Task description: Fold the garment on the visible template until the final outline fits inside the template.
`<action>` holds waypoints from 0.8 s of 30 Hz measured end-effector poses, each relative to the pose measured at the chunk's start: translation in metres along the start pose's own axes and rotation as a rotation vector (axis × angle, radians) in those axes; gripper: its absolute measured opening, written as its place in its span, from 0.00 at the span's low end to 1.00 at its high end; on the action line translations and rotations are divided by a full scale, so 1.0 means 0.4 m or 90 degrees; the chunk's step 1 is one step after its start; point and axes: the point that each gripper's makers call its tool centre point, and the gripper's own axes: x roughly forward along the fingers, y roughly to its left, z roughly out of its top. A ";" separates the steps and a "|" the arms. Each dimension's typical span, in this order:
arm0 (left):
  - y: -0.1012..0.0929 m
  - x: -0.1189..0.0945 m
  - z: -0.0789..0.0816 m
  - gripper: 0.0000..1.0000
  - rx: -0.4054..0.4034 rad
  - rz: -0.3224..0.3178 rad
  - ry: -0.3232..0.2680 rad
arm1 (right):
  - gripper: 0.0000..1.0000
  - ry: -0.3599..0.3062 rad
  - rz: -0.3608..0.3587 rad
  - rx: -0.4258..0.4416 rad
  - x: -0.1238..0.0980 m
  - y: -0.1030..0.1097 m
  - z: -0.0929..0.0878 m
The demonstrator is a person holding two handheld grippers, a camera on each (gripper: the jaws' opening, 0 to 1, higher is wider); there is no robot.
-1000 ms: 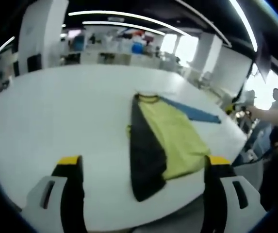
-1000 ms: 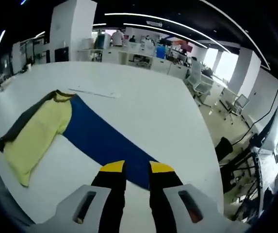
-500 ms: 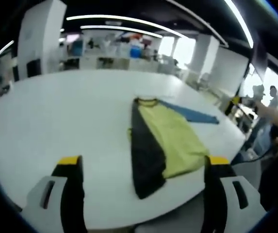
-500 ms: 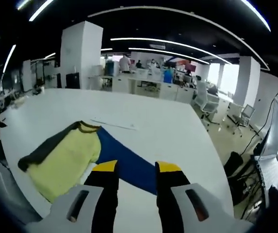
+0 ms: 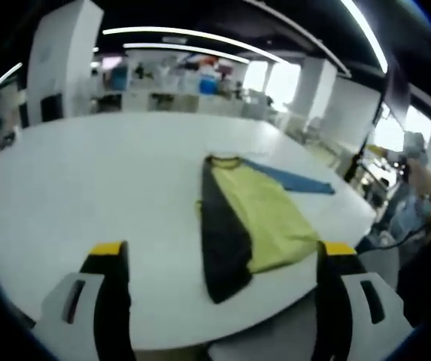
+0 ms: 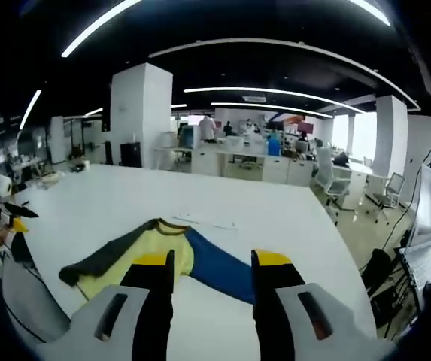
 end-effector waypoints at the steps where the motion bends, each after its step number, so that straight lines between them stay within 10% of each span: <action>1: 0.000 -0.003 -0.001 0.99 0.000 0.000 0.000 | 0.43 0.000 0.002 -0.006 -0.006 0.005 -0.001; 24: -0.003 -0.047 -0.052 0.99 0.010 -0.009 0.021 | 0.70 0.002 0.000 0.050 -0.126 0.066 -0.083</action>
